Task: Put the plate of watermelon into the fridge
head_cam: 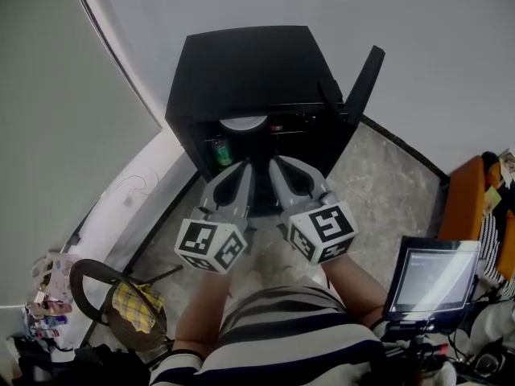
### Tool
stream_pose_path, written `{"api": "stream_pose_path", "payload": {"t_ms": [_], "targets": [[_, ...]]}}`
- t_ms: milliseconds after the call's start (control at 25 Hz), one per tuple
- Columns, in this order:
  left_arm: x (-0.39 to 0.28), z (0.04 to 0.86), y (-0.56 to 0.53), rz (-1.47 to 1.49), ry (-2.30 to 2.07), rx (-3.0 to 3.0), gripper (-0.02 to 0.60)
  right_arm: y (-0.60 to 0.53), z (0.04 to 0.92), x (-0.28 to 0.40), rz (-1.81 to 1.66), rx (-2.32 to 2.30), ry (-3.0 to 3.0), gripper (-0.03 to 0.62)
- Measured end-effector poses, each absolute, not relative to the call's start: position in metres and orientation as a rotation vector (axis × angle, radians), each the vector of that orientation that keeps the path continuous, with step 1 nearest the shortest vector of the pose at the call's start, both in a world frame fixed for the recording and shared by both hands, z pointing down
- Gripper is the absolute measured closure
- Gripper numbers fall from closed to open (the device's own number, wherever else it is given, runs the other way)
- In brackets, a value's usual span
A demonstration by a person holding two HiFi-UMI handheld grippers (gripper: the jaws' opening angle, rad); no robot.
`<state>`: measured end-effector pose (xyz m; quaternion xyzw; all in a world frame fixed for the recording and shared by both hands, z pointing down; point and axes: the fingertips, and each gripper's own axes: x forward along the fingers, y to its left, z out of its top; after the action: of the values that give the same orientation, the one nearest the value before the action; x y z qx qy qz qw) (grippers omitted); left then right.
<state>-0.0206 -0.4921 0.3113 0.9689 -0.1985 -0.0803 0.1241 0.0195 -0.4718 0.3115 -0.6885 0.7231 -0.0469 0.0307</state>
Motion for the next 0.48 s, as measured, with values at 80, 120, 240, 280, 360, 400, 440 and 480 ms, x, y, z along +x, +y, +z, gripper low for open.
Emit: {"api": "stream_pose_path", "payload": {"t_ms": [80,120,240,280,360,400,440,480], "targets": [[-0.022,0.315,-0.488,-0.219,-0.570,2.821,0.580,-0.466,0.311,0.017,-0.147,-2.116,2.231,0.595],[-0.023,0.316,-0.487,-0.212,-0.566,2.819,0.580,-0.464,0.311,0.016,-0.144,-2.118,2.233,0.595],[-0.024,0.319,-0.482,-0.197,-0.561,2.825,0.580,-0.457,0.310,0.014,-0.132,-2.127,2.230,0.595],[-0.024,0.319,-0.480,-0.193,-0.561,2.830,0.580,-0.455,0.309,0.014,-0.125,-2.131,2.229,0.595],[-0.026,0.319,-0.477,-0.181,-0.561,2.837,0.580,-0.450,0.308,0.012,-0.113,-2.139,2.229,0.595],[-0.028,0.319,-0.475,-0.174,-0.560,2.839,0.580,-0.448,0.308,0.011,-0.113,-2.141,2.230,0.595],[-0.029,0.319,-0.473,-0.168,-0.560,2.841,0.580,-0.446,0.309,0.009,-0.115,-2.142,2.231,0.595],[-0.030,0.319,-0.471,-0.162,-0.559,2.842,0.580,-0.444,0.309,0.008,-0.117,-2.143,2.232,0.595]]}}
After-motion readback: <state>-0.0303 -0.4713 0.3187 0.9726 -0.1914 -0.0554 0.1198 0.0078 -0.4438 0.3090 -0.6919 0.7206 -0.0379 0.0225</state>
